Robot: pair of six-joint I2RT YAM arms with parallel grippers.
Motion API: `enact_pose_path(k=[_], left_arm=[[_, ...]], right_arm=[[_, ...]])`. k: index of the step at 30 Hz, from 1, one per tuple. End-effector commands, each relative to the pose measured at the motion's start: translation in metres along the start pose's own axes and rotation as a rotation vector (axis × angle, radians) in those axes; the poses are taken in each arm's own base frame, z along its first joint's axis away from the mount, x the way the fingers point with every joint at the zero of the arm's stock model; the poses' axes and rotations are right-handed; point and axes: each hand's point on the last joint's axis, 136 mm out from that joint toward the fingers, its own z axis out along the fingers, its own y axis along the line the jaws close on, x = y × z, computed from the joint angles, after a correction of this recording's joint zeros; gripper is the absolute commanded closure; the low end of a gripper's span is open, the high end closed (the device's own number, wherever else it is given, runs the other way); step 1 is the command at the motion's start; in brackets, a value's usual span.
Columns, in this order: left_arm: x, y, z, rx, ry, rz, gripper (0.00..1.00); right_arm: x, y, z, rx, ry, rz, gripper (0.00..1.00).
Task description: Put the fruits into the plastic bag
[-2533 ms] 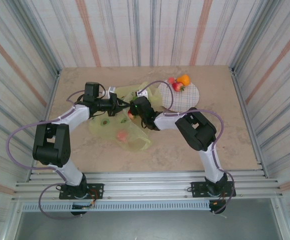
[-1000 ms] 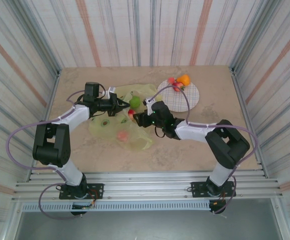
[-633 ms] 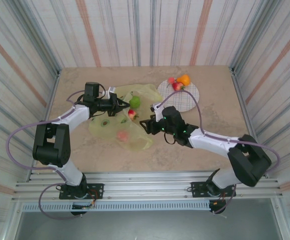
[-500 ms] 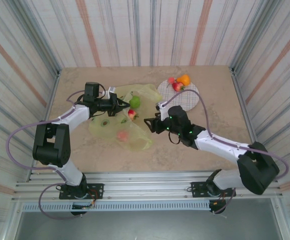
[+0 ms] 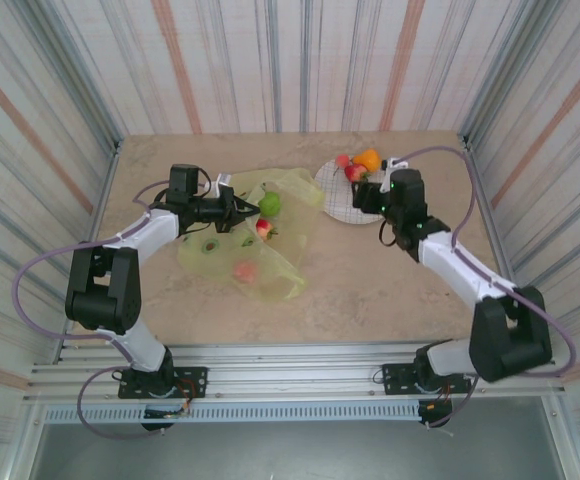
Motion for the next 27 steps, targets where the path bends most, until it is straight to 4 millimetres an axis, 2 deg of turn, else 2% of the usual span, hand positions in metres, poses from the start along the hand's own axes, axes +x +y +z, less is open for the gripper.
enact_pose_path(k=[1, 6, 9, 14, 18, 27], left_arm=[[0.005, -0.003, 0.0, 0.014, 0.019, 0.004, 1.0], [0.005, -0.007, -0.001, 0.018, 0.017, 0.014, 1.0], [0.006, -0.009, -0.002, 0.021, 0.016, 0.022, 1.0], [0.007, -0.014, -0.003, 0.023, 0.015, 0.041, 1.0], [0.008, -0.014, -0.003, 0.021, 0.016, 0.04, 1.0], [0.008, -0.011, -0.001, 0.019, 0.022, 0.03, 1.0]], right_arm=[[0.008, -0.032, 0.025, 0.09, 0.09, 0.092, 0.17], [0.016, -0.061, 0.073, 0.124, 0.192, 0.196, 0.16], [0.026, -0.07, 0.102, 0.103, 0.249, 0.267, 0.16], [0.037, -0.073, 0.14, 0.076, 0.323, 0.309, 0.16], [0.044, -0.072, 0.162, 0.06, 0.369, 0.326, 0.15], [0.048, -0.073, 0.188, 0.043, 0.396, 0.336, 0.15]])
